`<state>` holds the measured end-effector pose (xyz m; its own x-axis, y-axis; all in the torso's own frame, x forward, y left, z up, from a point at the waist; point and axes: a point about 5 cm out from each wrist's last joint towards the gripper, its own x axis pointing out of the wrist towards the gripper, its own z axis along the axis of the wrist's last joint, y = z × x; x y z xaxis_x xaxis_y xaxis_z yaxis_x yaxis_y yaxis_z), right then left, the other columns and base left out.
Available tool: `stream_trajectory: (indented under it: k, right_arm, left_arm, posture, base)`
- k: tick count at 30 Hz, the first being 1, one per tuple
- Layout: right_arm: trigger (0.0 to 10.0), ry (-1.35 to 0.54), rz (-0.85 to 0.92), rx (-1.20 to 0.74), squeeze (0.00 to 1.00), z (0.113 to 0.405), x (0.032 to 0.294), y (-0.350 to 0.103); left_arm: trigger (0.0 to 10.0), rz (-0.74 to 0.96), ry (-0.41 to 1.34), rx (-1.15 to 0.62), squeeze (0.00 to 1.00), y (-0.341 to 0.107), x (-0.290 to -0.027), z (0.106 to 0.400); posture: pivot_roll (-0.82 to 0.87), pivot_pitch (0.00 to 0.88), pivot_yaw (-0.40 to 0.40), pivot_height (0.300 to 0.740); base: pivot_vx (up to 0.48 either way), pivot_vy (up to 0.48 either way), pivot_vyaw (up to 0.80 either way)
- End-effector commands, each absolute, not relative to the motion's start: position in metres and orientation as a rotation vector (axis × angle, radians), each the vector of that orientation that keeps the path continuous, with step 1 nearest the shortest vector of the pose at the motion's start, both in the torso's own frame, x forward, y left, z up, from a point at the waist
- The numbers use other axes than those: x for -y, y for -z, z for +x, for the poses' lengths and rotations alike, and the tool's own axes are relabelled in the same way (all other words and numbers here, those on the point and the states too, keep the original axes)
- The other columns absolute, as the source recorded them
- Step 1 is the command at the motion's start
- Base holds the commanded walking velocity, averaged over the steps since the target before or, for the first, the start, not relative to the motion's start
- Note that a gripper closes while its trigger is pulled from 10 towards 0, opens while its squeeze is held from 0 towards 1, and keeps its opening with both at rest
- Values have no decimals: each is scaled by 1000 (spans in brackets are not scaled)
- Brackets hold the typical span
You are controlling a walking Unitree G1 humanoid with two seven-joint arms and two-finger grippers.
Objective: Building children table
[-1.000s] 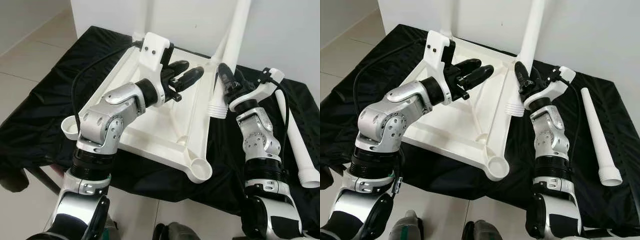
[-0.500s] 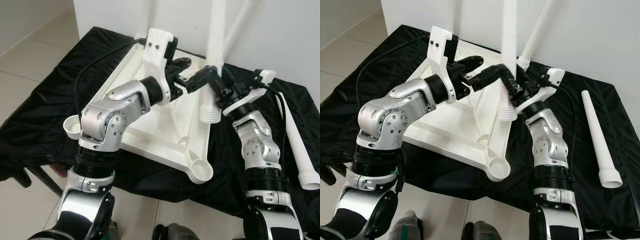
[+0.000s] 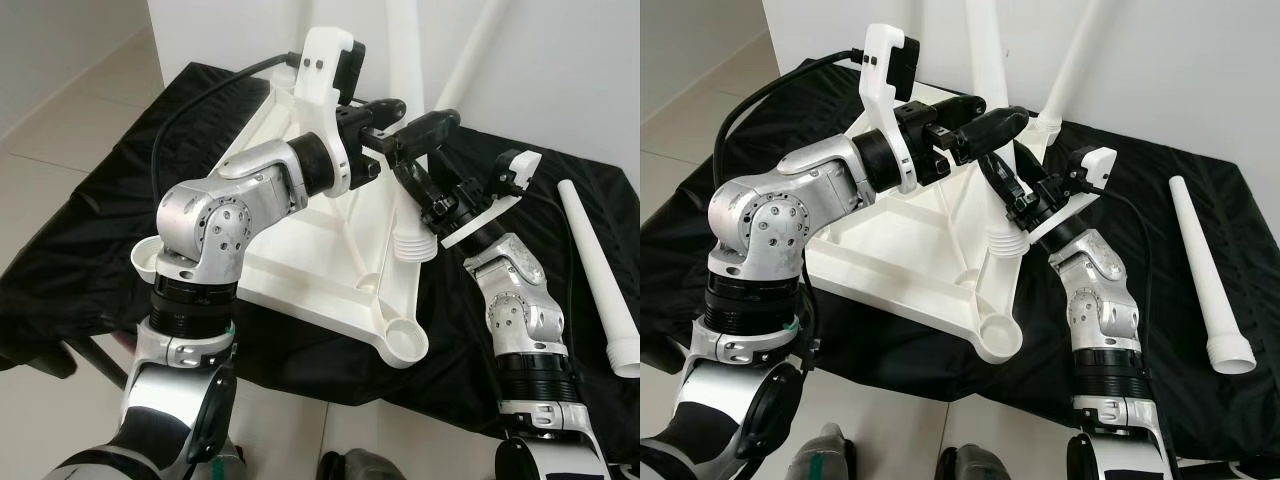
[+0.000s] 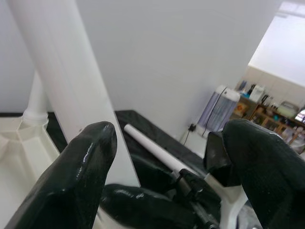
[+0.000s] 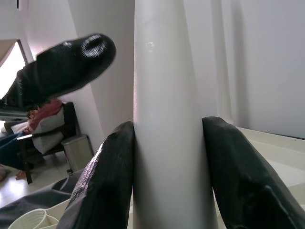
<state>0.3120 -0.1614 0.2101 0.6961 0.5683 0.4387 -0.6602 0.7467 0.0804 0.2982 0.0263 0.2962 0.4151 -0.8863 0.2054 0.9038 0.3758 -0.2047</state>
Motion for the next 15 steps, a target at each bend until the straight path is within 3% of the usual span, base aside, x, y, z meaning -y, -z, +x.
stream_trajectory:
  k: [1, 6, 15]
  right_arm:
    - [10000, -682, 223, 435, 0, 309, 162, -213]
    - [10000, -629, 227, 447, 0, 305, 163, -209]
    - [10000, -565, 238, 458, 0, 301, 163, -204]
  left_arm:
    - [10000, -276, 1194, 42, 0, -294, -21, 296]
    - [10000, -261, 1180, 20, 0, -288, -24, 296]
    - [10000, -261, 1118, 14, 0, -284, -32, 304]
  posture:
    - [4, 8, -33, 740]
    - [-23, 3, 15, 740]
    - [-44, 0, 26, 740]
  base:
    - [0, 0, 0]
    - [0, 0, 0]
    - [0, 0, 0]
